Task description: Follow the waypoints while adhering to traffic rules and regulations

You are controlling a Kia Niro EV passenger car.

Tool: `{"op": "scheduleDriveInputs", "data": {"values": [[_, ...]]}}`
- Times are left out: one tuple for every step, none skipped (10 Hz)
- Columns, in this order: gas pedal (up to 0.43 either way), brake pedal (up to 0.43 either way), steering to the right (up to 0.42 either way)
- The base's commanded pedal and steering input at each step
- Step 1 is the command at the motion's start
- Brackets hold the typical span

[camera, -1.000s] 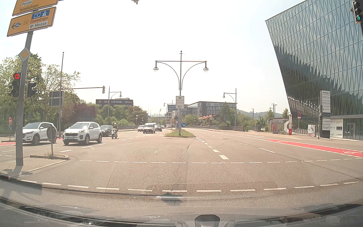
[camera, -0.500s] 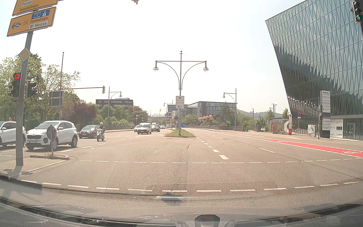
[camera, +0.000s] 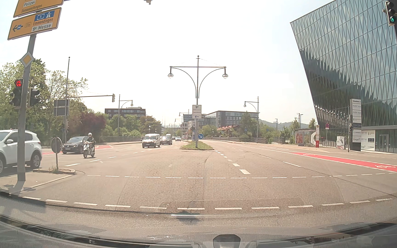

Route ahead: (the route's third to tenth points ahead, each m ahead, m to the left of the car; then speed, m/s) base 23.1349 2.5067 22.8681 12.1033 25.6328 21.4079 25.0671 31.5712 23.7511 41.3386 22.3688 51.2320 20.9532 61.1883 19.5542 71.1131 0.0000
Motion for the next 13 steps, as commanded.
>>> {"op": "scheduleDriveInputs", "data": {"values": [[0.000,0.262,-0.006],[0.000,0.262,-0.006],[0.000,0.262,-0.006],[0.000,0.262,-0.006],[0.000,0.262,-0.006],[0.000,0.262,-0.006],[0.000,0.262,-0.006],[0.000,0.262,-0.006],[0.000,0.262,-0.006],[0.000,0.262,-0.006],[0.000,0.262,-0.006],[0.000,0.262,-0.006],[0.000,0.262,-0.006]]}}
